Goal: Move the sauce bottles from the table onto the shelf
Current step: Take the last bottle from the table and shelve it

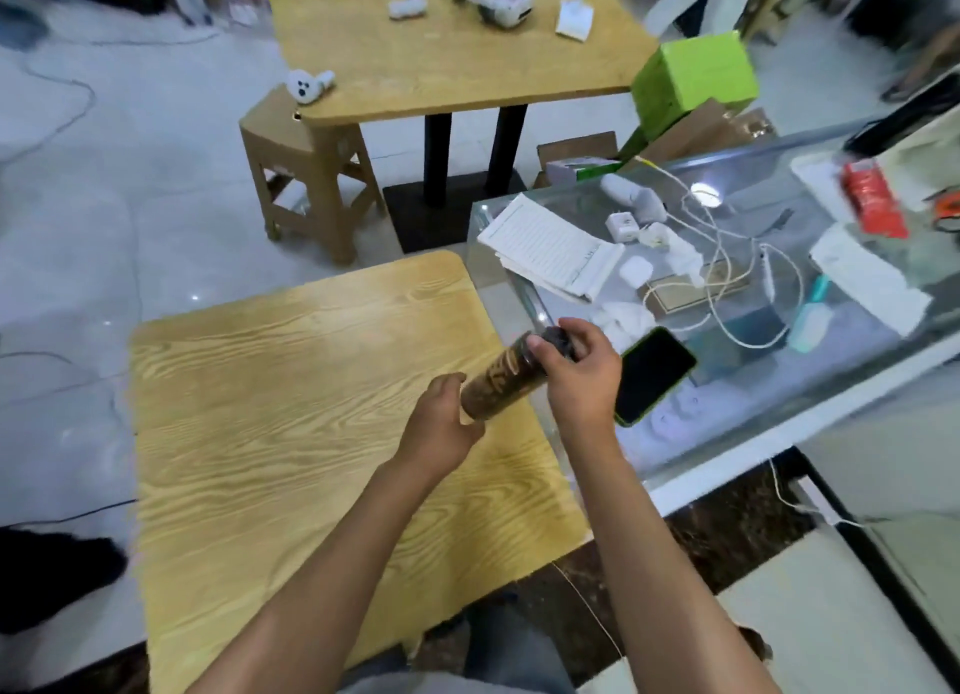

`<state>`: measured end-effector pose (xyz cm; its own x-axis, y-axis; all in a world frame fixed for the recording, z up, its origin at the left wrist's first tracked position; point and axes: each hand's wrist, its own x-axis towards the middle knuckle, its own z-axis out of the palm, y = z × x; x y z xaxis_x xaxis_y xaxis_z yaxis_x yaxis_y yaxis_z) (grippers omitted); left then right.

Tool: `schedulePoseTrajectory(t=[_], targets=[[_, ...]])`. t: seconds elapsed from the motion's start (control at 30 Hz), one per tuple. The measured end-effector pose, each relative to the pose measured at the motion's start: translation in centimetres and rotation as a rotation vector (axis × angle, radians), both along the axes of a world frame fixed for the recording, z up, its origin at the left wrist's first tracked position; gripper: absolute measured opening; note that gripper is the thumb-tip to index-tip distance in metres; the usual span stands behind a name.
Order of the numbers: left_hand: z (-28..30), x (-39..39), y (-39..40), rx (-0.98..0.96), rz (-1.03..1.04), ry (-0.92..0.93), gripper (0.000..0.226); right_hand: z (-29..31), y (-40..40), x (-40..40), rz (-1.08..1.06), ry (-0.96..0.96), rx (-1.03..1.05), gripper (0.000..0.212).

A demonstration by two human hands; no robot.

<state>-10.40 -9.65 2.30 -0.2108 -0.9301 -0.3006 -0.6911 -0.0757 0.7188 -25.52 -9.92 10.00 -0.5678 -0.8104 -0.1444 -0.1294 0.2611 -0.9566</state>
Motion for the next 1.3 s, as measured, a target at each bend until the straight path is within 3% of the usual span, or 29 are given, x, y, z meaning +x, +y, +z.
schedulePoseTrajectory(t=[0.1,0.27,0.43,0.63,0.73,0.93,1.07,1.2,1.3], targets=[[1.5,-0.8,2.2,-0.018,-0.090,0.162,0.070,2.3,4.4,-0.7,-0.172,-0.131,-0.087,0.042],[4.3,-4.7,6.8,-0.040,-0.342,0.361,0.045,5.7,12.2,-3.3,-0.328,-0.169,-0.232,0.039],[7.5,-11.0,12.8,-0.173,-0.496,0.300,0.054,8.8,20.3,-7.5,-0.452,-0.121,-0.343,0.036],[11.6,-18.5,22.2,-0.312,-0.627,0.298,0.056,11.8,32.2,-12.5,-0.595,-0.235,-0.477,0.039],[13.6,-22.1,28.2,-0.342,-0.692,0.336,0.053,12.7,39.2,-14.5,-0.615,-0.155,-0.461,0.043],[17.2,-29.3,42.6,-0.366,-0.906,0.374,0.047,14.3,54.7,-18.5,-0.791,0.154,-0.381,0.079],[18.7,-33.4,51.9,-0.355,-1.041,0.425,0.047,15.4,64.3,-21.5,-0.924,0.246,-0.382,0.086],[20.8,-37.0,60.7,-0.320,-1.190,0.468,0.035,16.7,73.4,-24.0,-1.068,0.370,-0.342,0.081],[22.8,-40.2,65.2,-0.360,-1.336,0.438,0.040,17.9,78.5,-25.4,-1.189,0.415,-0.368,0.043]])
